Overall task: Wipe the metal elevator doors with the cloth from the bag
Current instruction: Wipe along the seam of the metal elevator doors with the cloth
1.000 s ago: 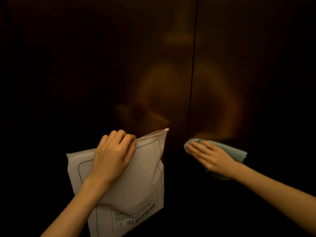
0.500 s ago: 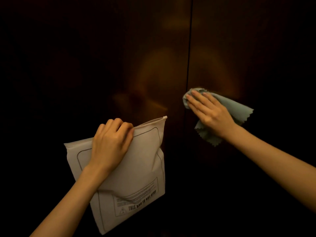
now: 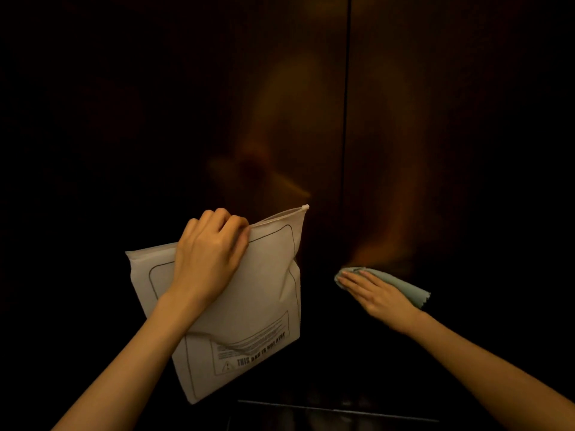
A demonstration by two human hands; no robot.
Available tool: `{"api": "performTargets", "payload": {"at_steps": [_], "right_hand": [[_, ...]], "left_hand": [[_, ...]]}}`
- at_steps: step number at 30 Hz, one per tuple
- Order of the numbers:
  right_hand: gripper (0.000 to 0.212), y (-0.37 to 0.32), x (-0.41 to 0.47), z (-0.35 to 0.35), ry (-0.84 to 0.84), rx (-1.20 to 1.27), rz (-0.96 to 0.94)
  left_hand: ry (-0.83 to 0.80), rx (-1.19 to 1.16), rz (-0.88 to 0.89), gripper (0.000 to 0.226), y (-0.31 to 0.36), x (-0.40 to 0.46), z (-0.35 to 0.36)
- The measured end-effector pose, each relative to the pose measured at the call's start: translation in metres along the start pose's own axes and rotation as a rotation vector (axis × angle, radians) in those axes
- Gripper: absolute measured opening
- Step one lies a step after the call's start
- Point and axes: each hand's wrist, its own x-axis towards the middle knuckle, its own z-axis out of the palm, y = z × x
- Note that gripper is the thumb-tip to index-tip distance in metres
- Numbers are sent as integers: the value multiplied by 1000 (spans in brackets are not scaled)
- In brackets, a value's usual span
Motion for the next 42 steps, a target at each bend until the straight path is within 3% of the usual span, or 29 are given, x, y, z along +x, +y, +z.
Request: {"api": "performTargets", "payload": {"at_steps": [6, 10, 19, 36, 42], "right_hand": [[49, 27, 7, -20, 88, -24, -5], [41, 62, 40, -65, 248, -13, 179], [57, 162, 138, -205, 491, -59, 521], [71, 302, 226, -394, 485, -156, 642], [69, 273, 206, -330, 624, -83, 516]], "left_hand": [[-18, 27, -14, 24, -6, -2, -9], [29, 28, -27, 25, -9, 8, -16], [223, -14, -17, 26, -12, 61, -48], [510, 3, 44, 29, -9, 127, -81], [516, 20, 69, 30, -16, 123, -78]]}}
